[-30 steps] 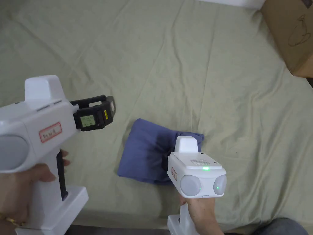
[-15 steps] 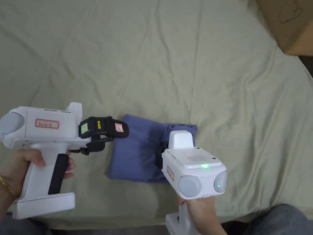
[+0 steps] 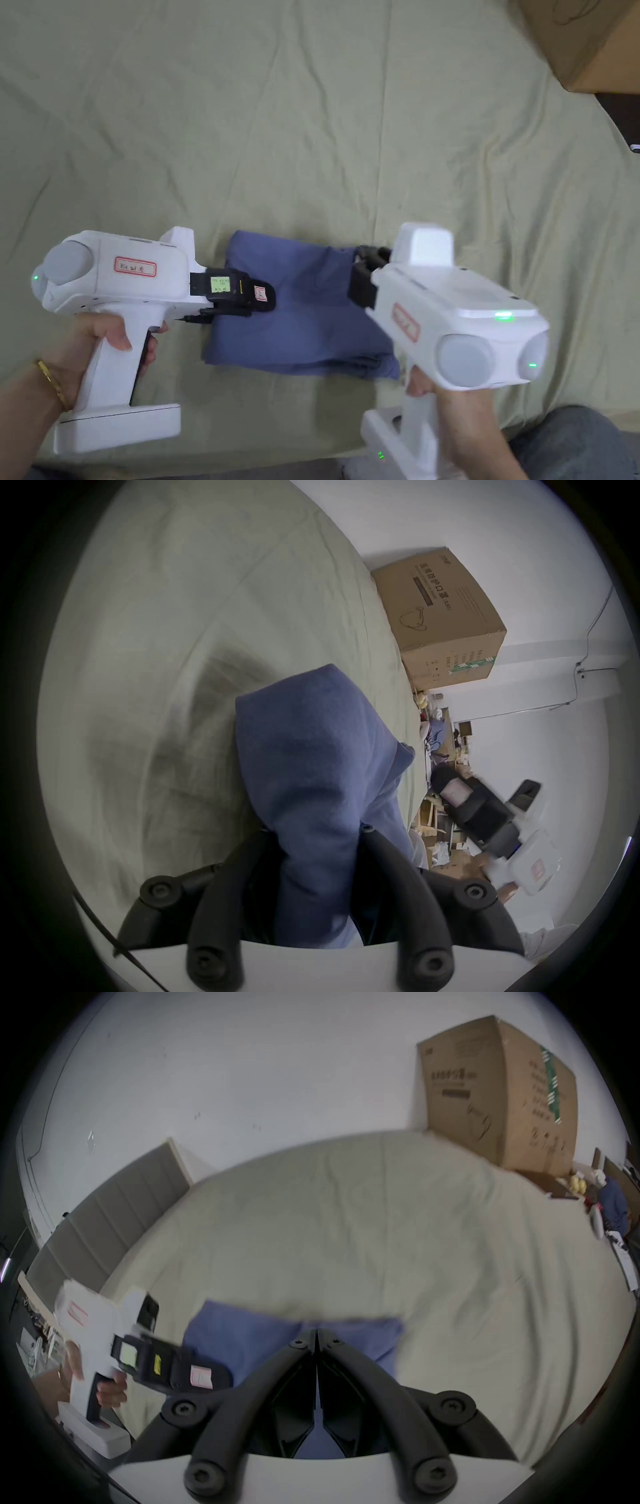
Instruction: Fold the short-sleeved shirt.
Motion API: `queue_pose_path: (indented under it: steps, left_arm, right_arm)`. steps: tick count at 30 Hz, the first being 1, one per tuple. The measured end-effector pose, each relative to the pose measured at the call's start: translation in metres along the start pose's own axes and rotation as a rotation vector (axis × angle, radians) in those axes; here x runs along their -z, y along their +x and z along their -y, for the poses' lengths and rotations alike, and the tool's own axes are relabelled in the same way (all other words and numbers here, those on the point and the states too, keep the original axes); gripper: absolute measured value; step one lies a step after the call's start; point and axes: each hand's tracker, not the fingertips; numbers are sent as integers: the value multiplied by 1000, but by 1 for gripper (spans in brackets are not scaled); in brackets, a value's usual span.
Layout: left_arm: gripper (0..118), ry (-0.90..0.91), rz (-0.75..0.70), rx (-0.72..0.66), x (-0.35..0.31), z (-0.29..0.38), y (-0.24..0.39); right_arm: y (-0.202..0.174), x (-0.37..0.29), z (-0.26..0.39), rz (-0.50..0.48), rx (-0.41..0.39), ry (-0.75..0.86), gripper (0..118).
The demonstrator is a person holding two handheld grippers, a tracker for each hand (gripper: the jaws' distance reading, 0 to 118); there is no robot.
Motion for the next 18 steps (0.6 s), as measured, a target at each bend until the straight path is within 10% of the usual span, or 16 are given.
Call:
queue_pose_path:
  steps: [10,18]
  left_arm:
    - [18,6,-258,19,-61,-15,77]
    - [18,70,-590,54,-220,-32,18]
  right_arm:
    - [22,-92,-47,12,-9,226,0]
    - [7,-105,-39,-3,-28,252,0]
